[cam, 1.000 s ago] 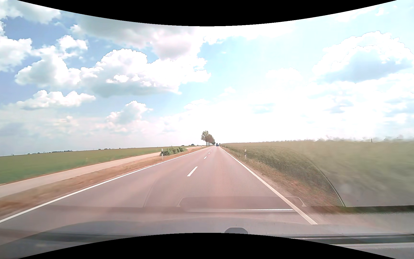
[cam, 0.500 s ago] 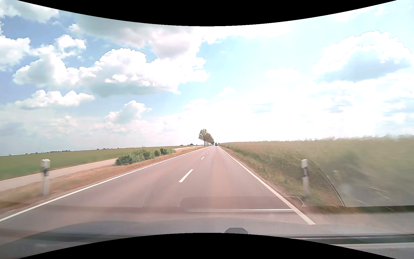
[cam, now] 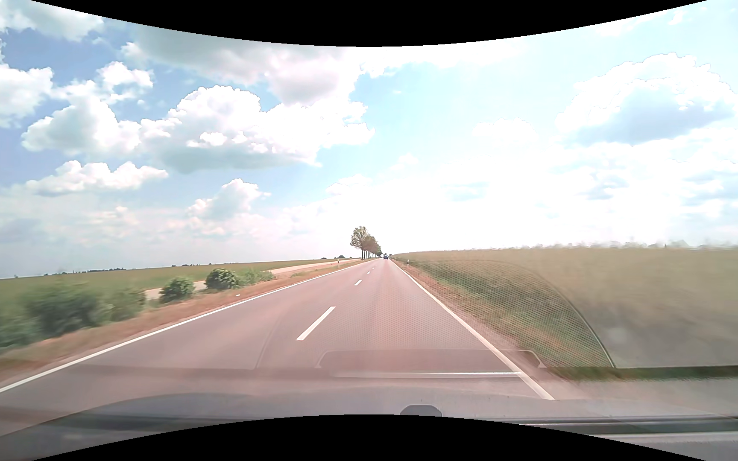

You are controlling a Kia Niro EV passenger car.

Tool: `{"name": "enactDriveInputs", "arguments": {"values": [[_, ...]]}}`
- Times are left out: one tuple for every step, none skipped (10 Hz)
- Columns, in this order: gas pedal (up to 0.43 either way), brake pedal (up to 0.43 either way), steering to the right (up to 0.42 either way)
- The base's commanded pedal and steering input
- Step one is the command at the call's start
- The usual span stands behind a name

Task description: Follow the waypoints while adhering to traffic rules and regulations

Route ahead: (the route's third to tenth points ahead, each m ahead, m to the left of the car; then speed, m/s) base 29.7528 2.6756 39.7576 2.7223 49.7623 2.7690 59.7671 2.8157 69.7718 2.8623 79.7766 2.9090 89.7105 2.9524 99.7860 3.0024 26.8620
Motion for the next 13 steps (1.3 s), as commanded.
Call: {"name": "enactDriveInputs", "arguments": {"values": [[0.268,0.000,-0.003],[0.268,0.000,-0.003],[0.268,0.000,-0.003],[0.268,0.000,-0.003],[0.268,0.000,-0.003],[0.260,0.000,-0.004],[0.260,0.000,-0.004],[0.260,0.000,-0.004],[0.248,0.000,-0.004],[0.248,0.000,-0.004],[0.248,0.000,-0.004],[0.240,0.000,-0.004],[0.240,0.000,-0.004]]}}
